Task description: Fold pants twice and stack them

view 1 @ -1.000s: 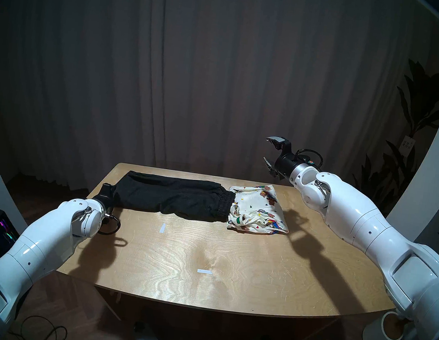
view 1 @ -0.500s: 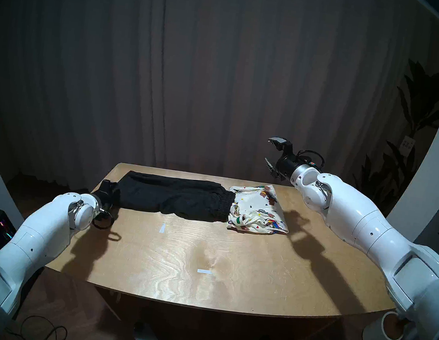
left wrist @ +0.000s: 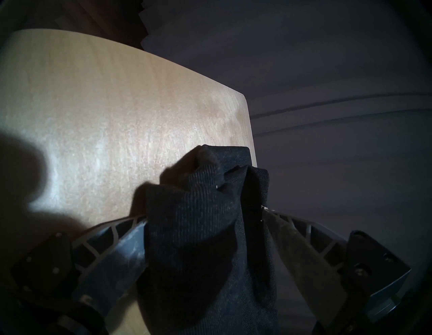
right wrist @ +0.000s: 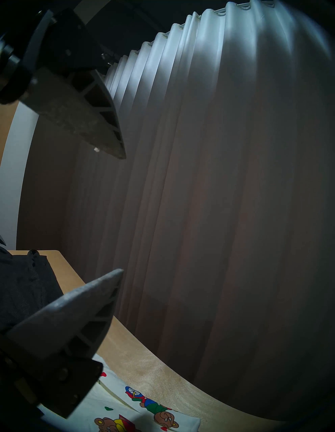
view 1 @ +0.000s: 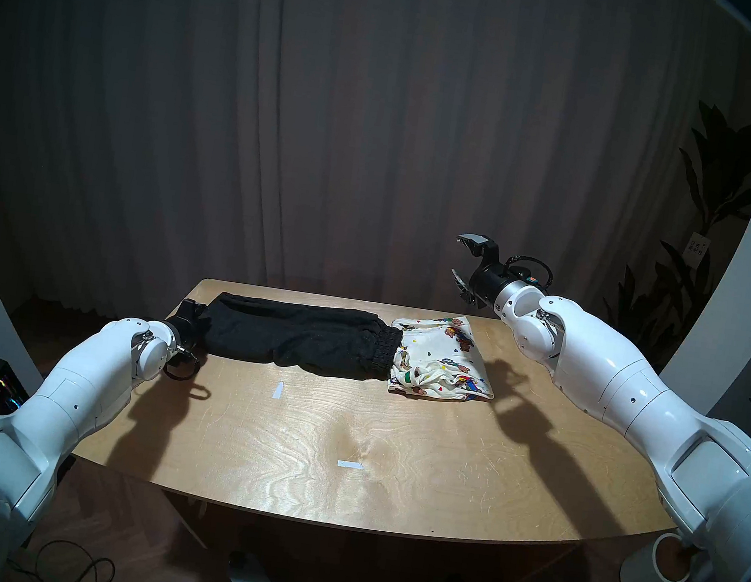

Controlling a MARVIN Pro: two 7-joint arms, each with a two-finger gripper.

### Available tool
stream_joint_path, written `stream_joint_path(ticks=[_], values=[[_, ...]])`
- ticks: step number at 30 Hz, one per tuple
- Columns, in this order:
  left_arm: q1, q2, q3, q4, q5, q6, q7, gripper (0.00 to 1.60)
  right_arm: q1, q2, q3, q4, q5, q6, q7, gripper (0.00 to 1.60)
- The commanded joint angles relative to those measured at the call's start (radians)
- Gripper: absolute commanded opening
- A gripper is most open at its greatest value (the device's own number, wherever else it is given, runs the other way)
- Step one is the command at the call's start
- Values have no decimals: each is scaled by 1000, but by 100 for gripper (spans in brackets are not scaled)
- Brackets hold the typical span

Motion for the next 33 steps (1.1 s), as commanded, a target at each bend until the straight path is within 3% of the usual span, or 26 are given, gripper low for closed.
stream_joint_path(ticks=[1,7,10,11,12,13,17,20,22,33], values=[[-40,-59,34,102,25,22,-24,160,22,-5,12,-1,0,-7,6,160],[-95,-97,57,201,45,60,-60,160,24,-8,12,8,1,-8,8,160],[-105,-110,60,225,45,67,-69,149,25,-10,12,12,2,-9,8,160],[-116,-119,65,249,49,74,-78,122,26,-11,12,14,3,-8,8,160],[-124,-127,68,268,51,80,-83,111,26,-12,12,16,3,-8,9,160],[-118,-124,69,257,51,79,-79,87,27,-13,12,17,3,-8,9,160],[-144,-146,74,309,56,100,-94,52,30,-17,12,27,5,-6,11,160],[-147,-150,72,317,57,103,-104,36,32,-20,11,35,5,-4,13,160],[-147,-148,69,316,57,104,-113,1,32,-21,10,39,6,-2,13,160],[-90,-87,41,165,50,74,-140,0,28,-20,12,48,10,-1,17,160]])
